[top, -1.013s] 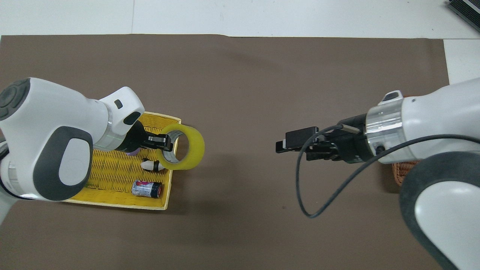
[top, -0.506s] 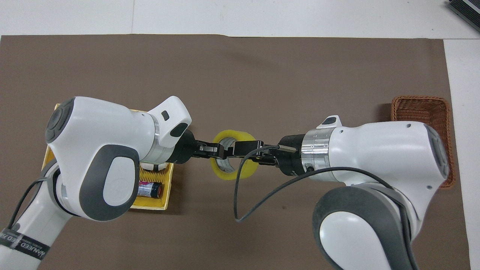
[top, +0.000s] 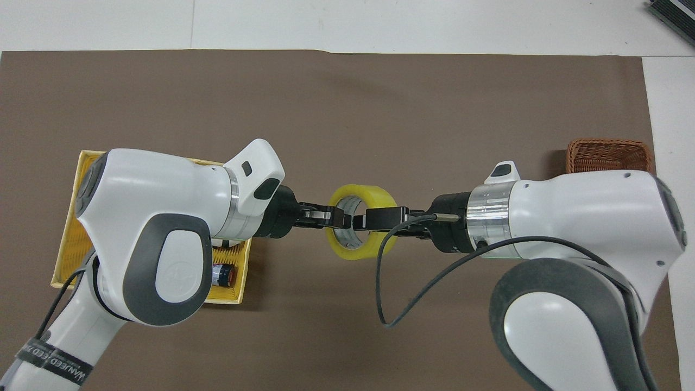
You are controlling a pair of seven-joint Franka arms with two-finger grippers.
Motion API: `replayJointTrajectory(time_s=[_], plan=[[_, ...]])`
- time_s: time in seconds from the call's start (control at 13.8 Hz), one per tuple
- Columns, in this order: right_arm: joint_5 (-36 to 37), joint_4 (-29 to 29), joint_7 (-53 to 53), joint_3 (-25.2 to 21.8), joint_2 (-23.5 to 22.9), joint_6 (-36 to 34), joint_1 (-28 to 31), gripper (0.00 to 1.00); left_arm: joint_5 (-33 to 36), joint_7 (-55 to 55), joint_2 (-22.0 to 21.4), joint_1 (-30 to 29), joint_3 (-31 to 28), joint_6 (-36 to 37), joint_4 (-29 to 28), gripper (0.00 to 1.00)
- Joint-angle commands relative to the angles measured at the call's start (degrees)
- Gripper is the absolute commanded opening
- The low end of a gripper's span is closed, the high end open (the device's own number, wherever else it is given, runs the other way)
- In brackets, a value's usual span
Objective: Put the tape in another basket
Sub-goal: 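Grasp the tape with the right gripper and open the left gripper, then carry the tape with the right gripper while the left gripper withdraws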
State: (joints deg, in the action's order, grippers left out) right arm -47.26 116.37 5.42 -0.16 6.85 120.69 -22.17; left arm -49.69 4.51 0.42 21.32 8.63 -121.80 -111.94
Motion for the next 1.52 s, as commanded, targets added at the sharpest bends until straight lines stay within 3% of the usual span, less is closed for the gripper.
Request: replayJointTrajectory(time_s=[0.0, 0.14, 0.29, 0.36, 0.43, 0.51, 0.58, 1.01, 1.3, 1.45], plan=[[-1.87, 1.66, -1.99, 0.17, 1.94, -0.37, 0.81, 0.85, -1.55, 1.29, -0.33, 0.74, -0.64, -0.55, 0.32, 0.00], [-1.78, 1.58, -1.47, 0.16, 2.03, -0.19, 0.99, 0.56, -1.55, 1.29, -0.33, 0.74, -0.64, -0.46, 0.24, 0.00], [-1.43, 1.58, -0.34, 0.25, 2.12, 0.59, 0.73, 0.04, -1.55, 1.29, -0.33, 0.65, -0.64, -0.37, 0.24, 0.00], [-0.91, 1.23, 2.89, 0.17, 2.12, 0.69, 0.64, 0.00, -1.55, 1.29, -0.33, 0.65, -0.64, -0.37, 0.32, 0.00], [0.14, 0.70, 5.36, 0.16, 2.03, 0.43, 0.72, 0.00, -1.55, 1.29, -0.33, 0.74, -0.64, -0.37, 0.32, 0.00], [2.15, -0.52, 6.69, 0.16, 1.94, -0.71, 1.07, 0.00, -1.47, 1.12, -0.33, 0.74, -0.72, -0.02, 0.32, 0.30], [4.35, -1.32, 6.97, -0.01, 2.03, -2.37, 1.25, 0.00, -1.55, 0.59, -0.50, 0.56, -0.72, 0.33, 0.32, 0.99], [5.42, -4.75, 5.74, -0.36, 2.82, -10.98, 9.05, 0.00, -1.64, -0.38, -3.49, -2.86, -1.16, 5.68, 0.67, 1.00], [5.07, -6.51, -2.94, -0.36, 3.44, -21.52, 20.56, 0.00, -0.68, -0.55, -3.76, -7.25, -1.51, 7.71, 0.67, 1.00], [5.07, -6.51, -7.86, -0.88, 3.44, -25.40, 26.36, 0.00, 3.07, -0.29, -3.41, -9.97, -1.51, 8.59, 0.85, 1.00]])
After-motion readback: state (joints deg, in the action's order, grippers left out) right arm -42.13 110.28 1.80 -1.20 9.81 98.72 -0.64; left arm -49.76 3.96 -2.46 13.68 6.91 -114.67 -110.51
